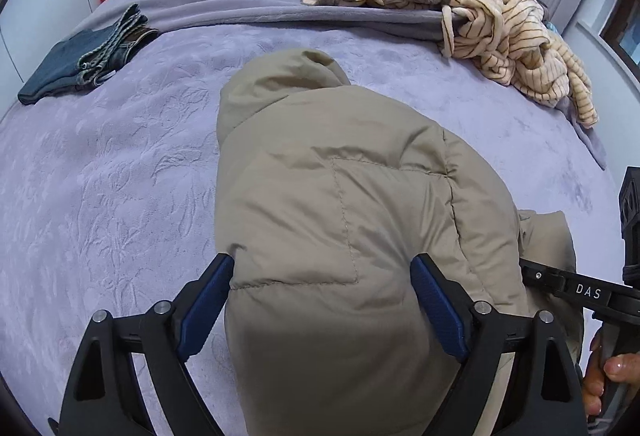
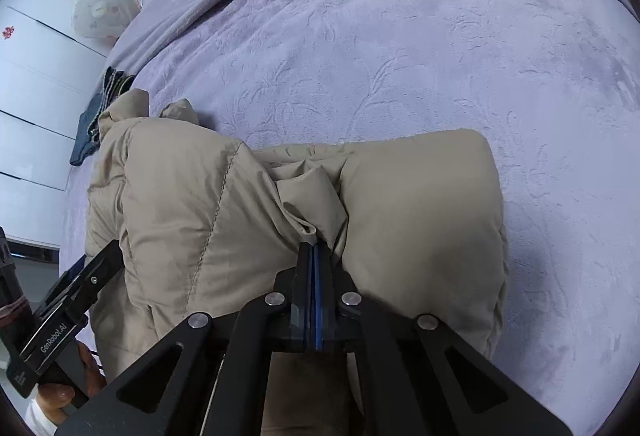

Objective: Fold large clothes
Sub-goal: 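Lay the folded bundle down and press it flat with both tools, then release the jacket and pull both tools back from it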

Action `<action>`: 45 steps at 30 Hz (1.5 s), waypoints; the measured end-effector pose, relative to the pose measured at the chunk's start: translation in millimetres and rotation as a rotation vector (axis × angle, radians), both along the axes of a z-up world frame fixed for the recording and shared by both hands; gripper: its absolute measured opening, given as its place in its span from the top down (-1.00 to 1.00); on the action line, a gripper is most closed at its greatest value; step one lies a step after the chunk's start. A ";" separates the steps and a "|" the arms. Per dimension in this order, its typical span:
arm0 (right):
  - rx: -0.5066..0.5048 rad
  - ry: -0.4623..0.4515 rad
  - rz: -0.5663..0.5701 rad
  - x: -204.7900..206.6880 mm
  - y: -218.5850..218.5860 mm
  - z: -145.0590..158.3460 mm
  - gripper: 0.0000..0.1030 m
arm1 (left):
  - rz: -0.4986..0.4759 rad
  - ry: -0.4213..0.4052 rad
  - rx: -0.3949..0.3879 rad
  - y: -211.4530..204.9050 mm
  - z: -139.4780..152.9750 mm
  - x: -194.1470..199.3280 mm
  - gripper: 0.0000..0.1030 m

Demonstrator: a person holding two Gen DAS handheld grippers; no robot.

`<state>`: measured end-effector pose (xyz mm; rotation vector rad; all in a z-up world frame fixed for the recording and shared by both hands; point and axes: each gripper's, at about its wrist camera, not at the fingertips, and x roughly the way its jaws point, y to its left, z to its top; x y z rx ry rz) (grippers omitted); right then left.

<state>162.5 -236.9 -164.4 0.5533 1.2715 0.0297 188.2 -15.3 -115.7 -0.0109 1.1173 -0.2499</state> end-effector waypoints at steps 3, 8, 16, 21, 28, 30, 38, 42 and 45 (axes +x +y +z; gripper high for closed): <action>0.034 0.002 -0.023 -3.5 -3.5 3.6 1.00 | 0.005 0.022 0.009 1.8 3.2 -2.8 -0.75; 0.038 -0.011 0.007 -14.4 0.3 24.0 1.00 | -0.015 0.032 0.061 5.0 12.5 -17.1 -0.75; 0.018 -0.031 0.078 -52.3 23.4 58.2 0.93 | 0.003 0.060 0.037 19.1 19.4 -49.4 -1.00; 0.015 -0.043 0.071 -84.3 30.4 72.0 0.93 | 0.022 0.088 0.048 26.9 19.8 -68.8 -1.00; 0.007 -0.008 0.050 -118.8 34.1 79.7 0.93 | 0.056 0.070 0.107 36.5 32.5 -95.7 -1.00; 0.005 0.015 0.057 -128.2 37.0 77.6 0.93 | 0.072 0.060 0.132 41.1 37.5 -102.8 -1.00; -0.032 0.059 0.032 -169.1 50.4 83.8 0.93 | 0.070 0.059 0.150 63.7 54.7 -129.5 -1.00; -0.044 0.057 -0.009 -187.1 56.5 93.7 0.93 | 0.051 0.041 0.145 69.0 68.3 -148.0 -1.00; -0.057 0.058 -0.033 -198.1 62.4 102.0 0.92 | 0.028 0.044 0.116 72.6 77.9 -162.3 -1.00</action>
